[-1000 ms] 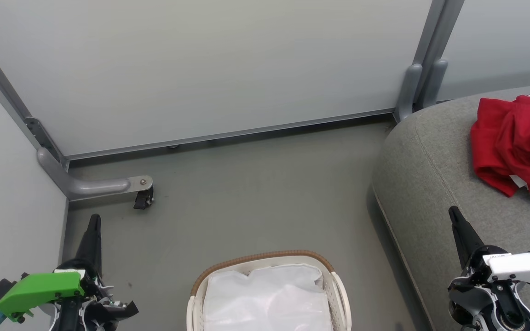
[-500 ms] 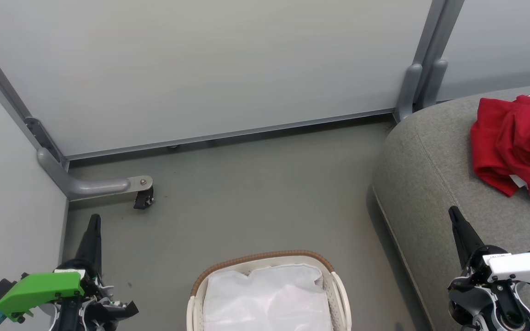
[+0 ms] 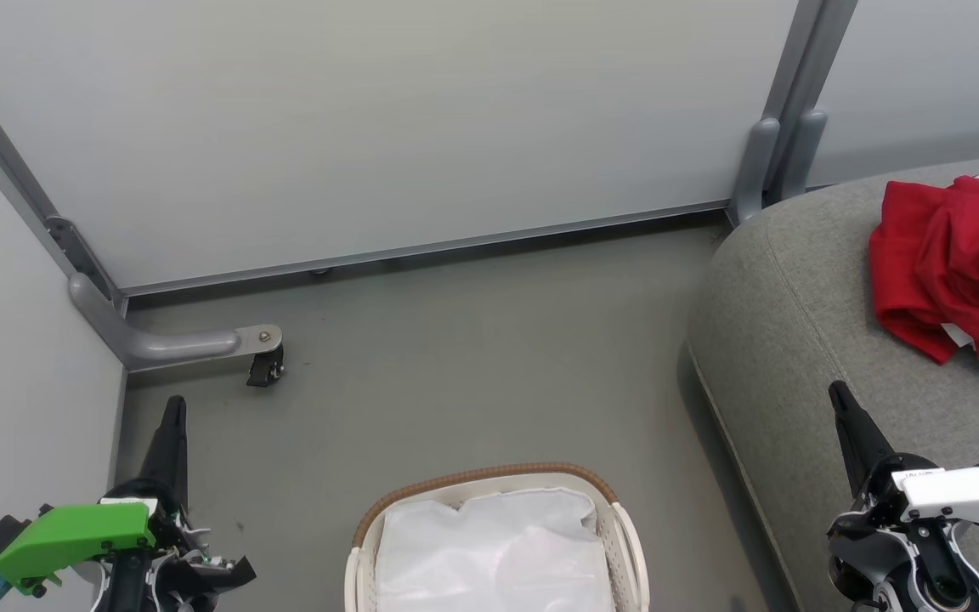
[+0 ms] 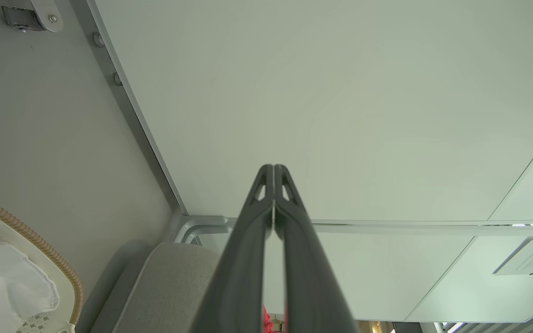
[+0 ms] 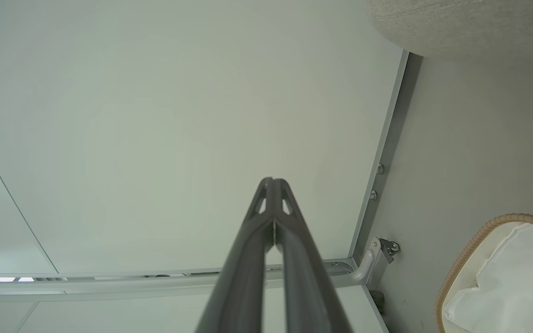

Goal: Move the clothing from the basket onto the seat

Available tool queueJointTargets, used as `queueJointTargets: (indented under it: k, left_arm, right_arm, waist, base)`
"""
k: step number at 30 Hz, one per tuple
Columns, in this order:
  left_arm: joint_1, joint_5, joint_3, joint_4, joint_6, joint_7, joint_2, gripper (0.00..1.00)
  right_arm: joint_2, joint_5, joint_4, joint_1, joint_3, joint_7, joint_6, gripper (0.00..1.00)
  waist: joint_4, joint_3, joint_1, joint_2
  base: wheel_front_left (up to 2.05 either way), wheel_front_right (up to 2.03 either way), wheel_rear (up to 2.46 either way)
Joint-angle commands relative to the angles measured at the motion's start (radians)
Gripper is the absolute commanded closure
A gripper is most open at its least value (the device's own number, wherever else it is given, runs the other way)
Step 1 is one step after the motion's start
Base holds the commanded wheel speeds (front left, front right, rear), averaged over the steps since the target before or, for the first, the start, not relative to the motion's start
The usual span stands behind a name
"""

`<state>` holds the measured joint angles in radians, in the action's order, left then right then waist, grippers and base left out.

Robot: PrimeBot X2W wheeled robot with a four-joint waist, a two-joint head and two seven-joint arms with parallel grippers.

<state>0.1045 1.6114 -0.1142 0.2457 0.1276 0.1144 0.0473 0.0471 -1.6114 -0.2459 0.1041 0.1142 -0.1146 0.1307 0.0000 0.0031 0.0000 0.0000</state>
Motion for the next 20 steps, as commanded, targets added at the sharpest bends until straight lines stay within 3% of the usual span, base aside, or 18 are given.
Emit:
queueJointTargets:
  k: [1,20]
  left_arm:
    - [0.010,0.003,-0.002,-0.002,0.006,0.003,0.005,1.00]
    - [0.010,0.003,-0.002,-0.002,0.006,0.003,0.005,1.00]
  right_arm:
    - [0.006,-0.003,0.004,0.008,0.002,-0.003,0.000,1.00]
    - [0.006,-0.003,0.004,0.008,0.002,-0.003,0.000,1.00]
  waist:
    - [0.000,0.000,0.0000,0.0000]
    - [0.000,0.000,0.0000,0.0000]
  base:
    - [0.00,0.00,0.00]
    - [0.00,0.00,0.00]
